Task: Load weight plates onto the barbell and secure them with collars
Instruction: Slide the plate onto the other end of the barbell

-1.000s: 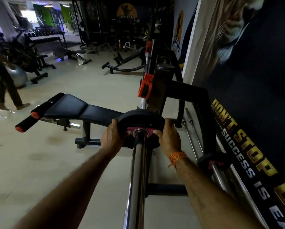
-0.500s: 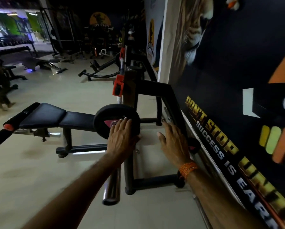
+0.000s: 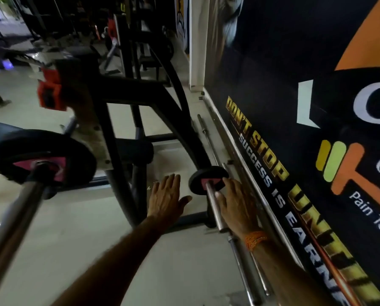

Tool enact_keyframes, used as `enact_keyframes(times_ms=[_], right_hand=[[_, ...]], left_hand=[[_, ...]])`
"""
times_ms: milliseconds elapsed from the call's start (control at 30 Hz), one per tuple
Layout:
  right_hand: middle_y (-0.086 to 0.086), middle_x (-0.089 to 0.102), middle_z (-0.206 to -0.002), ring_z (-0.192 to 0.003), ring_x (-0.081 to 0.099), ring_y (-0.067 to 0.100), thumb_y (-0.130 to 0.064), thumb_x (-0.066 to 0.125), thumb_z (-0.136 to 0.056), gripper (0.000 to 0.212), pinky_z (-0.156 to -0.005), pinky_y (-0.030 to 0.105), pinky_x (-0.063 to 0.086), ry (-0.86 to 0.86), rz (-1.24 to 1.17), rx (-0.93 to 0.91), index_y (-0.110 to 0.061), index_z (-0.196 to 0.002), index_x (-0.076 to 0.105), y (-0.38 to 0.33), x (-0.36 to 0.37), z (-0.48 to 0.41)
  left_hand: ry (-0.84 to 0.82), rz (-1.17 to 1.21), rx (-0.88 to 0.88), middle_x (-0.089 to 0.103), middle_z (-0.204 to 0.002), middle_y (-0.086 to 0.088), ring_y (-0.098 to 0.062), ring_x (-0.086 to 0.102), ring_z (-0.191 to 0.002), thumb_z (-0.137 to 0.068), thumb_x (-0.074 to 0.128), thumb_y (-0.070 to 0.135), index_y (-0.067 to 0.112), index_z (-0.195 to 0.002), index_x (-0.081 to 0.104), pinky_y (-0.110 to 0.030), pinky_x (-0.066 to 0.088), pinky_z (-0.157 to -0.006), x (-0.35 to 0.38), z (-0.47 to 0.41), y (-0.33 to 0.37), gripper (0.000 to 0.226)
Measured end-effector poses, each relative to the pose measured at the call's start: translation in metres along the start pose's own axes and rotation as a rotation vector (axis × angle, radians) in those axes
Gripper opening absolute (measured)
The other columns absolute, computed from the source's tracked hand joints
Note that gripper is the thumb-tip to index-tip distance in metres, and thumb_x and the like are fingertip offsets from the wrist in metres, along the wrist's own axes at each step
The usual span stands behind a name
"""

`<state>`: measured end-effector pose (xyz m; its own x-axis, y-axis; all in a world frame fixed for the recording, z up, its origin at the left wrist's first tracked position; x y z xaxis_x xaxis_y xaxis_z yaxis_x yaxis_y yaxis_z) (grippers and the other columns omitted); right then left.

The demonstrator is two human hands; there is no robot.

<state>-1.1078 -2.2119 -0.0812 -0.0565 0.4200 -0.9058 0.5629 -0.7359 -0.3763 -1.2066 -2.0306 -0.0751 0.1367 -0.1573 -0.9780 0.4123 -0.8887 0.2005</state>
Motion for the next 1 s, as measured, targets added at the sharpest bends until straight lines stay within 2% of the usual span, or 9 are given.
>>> enact_keyframes(times_ms=[200,367,500,567,600,667,767,867,1000], right_hand=[[0.007,0.048,-0.15,-0.137,0.046,0.026,-0.042,0.051,-0.101,0.061,-0.111,0.041,0.039,-0.141,0.015,0.009,-0.018,-0.154,0.034,0.083,0.042,-0.052],[0.007,0.044,-0.154,-0.14,0.045,0.025,-0.043,0.061,-0.096,0.074,-0.111,0.038,0.038,-0.24,0.006,0.035,-0.017,-0.157,0.027,0.132,0.107,-0.11],[0.01,0.041,-0.156,-0.141,0.044,0.028,-0.039,0.071,-0.091,0.083,-0.109,0.04,0.041,-0.253,-0.002,0.041,-0.014,-0.157,0.026,0.166,0.166,-0.161],[0.013,0.036,-0.159,-0.143,0.04,0.03,-0.036,0.07,-0.092,0.088,-0.109,0.043,0.041,-0.264,-0.025,0.027,-0.014,-0.16,0.018,0.178,0.194,-0.186],[0.014,0.034,-0.16,-0.144,0.039,0.031,-0.035,0.07,-0.092,0.09,-0.109,0.044,0.041,-0.272,-0.045,0.024,-0.014,-0.16,0.015,0.182,0.208,-0.198],[0.016,0.036,-0.159,-0.143,0.041,0.033,-0.032,0.07,-0.092,0.088,-0.108,0.045,0.042,-0.306,-0.095,0.034,-0.013,-0.159,0.018,0.19,0.232,-0.217],[0.019,0.051,-0.144,-0.13,0.053,0.037,-0.026,0.071,-0.092,0.069,-0.097,0.041,0.047,-0.303,-0.196,0.044,-0.008,-0.148,0.035,0.199,0.259,-0.229],[0.02,0.056,-0.138,-0.125,0.057,0.036,-0.023,0.07,-0.094,0.063,-0.087,0.03,0.044,-0.237,-0.239,0.05,-0.005,-0.144,0.037,0.204,0.265,-0.227],[0.02,0.055,-0.139,-0.124,0.058,0.036,-0.026,0.068,-0.095,0.07,-0.092,0.038,0.051,-0.24,-0.272,0.051,-0.005,-0.151,0.031,0.207,0.263,-0.211]], left_hand=[[-0.056,0.099,-0.115,0.03,-0.162,-0.008,-0.026,0.026,-0.15,-0.096,0.049,0.058,0.015,-0.157,0.022,-0.041,0.022,-0.122,0.068,-0.062,0.031,0.079],[-0.12,0.165,-0.242,0.03,-0.162,-0.008,-0.026,0.031,-0.147,-0.095,0.053,0.058,0.014,-0.157,0.018,-0.042,0.032,-0.116,0.14,-0.126,0.012,0.084],[-0.155,0.308,-0.353,0.031,-0.159,-0.013,-0.03,0.036,-0.144,-0.092,0.062,0.053,0.015,-0.158,0.015,-0.041,0.042,-0.107,0.212,-0.171,-0.01,0.089],[-0.132,0.371,-0.352,0.043,-0.15,-0.014,-0.027,0.049,-0.132,-0.093,0.064,0.045,0.015,-0.153,0.026,-0.033,0.046,-0.095,0.239,-0.192,-0.016,0.077],[-0.107,0.4,-0.329,0.051,-0.14,-0.014,-0.022,0.057,-0.117,-0.095,0.063,0.041,0.015,-0.146,0.035,-0.022,0.046,-0.085,0.251,-0.201,-0.017,0.063],[-0.054,0.453,-0.31,0.062,-0.119,-0.008,-0.01,0.06,-0.09,-0.098,0.06,0.035,0.017,-0.131,0.047,-0.015,0.044,-0.068,0.271,-0.216,-0.022,0.039],[0.041,0.535,-0.344,0.061,-0.106,0.002,-0.01,0.062,-0.089,-0.097,0.061,0.032,0.017,-0.122,0.051,-0.015,0.041,-0.063,0.294,-0.223,-0.032,0.031],[0.099,0.539,-0.335,0.058,-0.103,0.005,-0.009,0.06,-0.086,-0.096,0.063,0.029,0.014,-0.12,0.052,-0.013,0.039,-0.061,0.298,-0.222,-0.033,0.03],[0.109,0.53,-0.305,0.056,-0.099,0.007,-0.003,0.057,-0.079,-0.098,0.061,0.03,0.016,-0.116,0.051,-0.012,0.036,-0.06,0.293,-0.209,-0.027,0.026]])
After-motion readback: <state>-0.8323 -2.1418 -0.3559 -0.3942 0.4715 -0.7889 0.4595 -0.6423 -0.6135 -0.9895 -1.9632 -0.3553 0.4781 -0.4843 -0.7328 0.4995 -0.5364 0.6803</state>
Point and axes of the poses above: each hand's wrist, its own z-axis away from the middle knuckle, its own x-axis out of the palm, y = z × x, the point moved 7 cm from there along -z, towards the middle knuckle
